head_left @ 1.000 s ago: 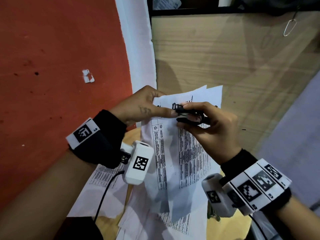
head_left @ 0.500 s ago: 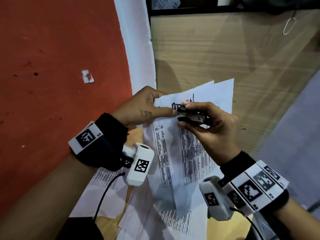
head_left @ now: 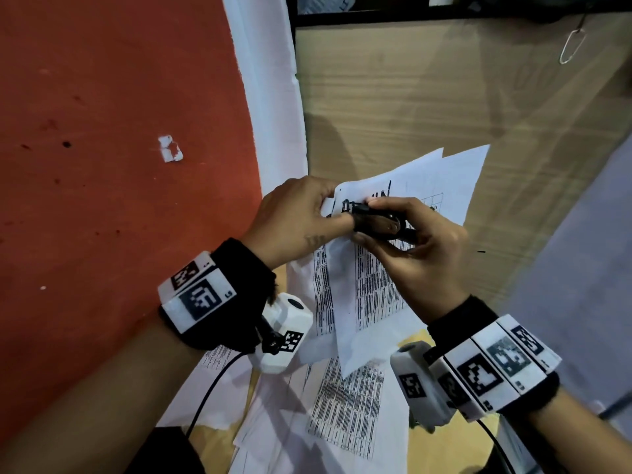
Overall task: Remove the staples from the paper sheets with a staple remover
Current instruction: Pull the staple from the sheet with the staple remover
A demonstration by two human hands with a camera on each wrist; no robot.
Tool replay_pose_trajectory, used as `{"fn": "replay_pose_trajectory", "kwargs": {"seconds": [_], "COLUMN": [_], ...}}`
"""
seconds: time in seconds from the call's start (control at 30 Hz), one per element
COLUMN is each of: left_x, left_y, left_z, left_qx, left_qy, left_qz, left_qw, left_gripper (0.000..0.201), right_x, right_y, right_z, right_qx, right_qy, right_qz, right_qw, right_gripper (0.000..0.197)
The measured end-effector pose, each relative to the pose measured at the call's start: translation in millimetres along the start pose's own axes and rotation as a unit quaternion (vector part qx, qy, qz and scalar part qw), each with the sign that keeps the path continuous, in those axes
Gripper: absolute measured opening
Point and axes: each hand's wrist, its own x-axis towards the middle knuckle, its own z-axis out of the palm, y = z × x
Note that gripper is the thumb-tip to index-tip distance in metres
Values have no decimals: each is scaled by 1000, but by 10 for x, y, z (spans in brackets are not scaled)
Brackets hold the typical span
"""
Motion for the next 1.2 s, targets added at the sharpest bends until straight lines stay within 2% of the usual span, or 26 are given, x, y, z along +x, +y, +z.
{"fn": "replay_pose_trajectory", "kwargs": {"seconds": [0.2,0.3,0.4,0.47,0.53,0.6,0.67,0.77,0.87,0.93,1.1,1.2], "left_x": [23,19,50,86,114,126,136,160,174,179,148,155], "left_y": [5,-90,-158,-180,-231,-287,-348,-392,-400,-392,-405,-502], "left_z": [18,-40,-89,-103,-114,-125,-124,-115,-88,-79,-151,-194], "left_qx": [103,83,54,58,45,25,10,0,-9,-23,-59,-77], "left_qy": [7,7,-11,-36,-64,-96,-120,-133,-125,-128,-117,-68], "left_qz": [-12,-31,-43,-47,-47,-43,-39,-31,-27,-25,-28,-30], "left_qw": [995,996,998,997,996,994,992,991,992,991,991,994], "left_gripper": [30,32,37,31,21,25,21,5,7,6,4,31], "right_x": [18,36,-48,-116,-156,-193,-197,-116,35,144,340,380], "right_y": [-4,15,131,229,302,338,360,362,322,334,418,375], "right_z": [15,-20,-3,-8,-34,-62,-107,-174,-229,-268,-383,-428], "right_qx": [-123,-132,-159,-178,-209,-241,-238,-189,-155,-176,-220,-220], "right_qy": [6,9,-31,-87,-173,-231,-227,-190,-165,-196,-275,-280], "right_qz": [-82,-81,-59,-10,79,127,126,116,85,88,155,157], "right_qw": [989,988,985,980,959,934,936,956,970,961,923,921], "right_gripper": [20,19,21,26,34,39,40,44,44,41,44,45]}}
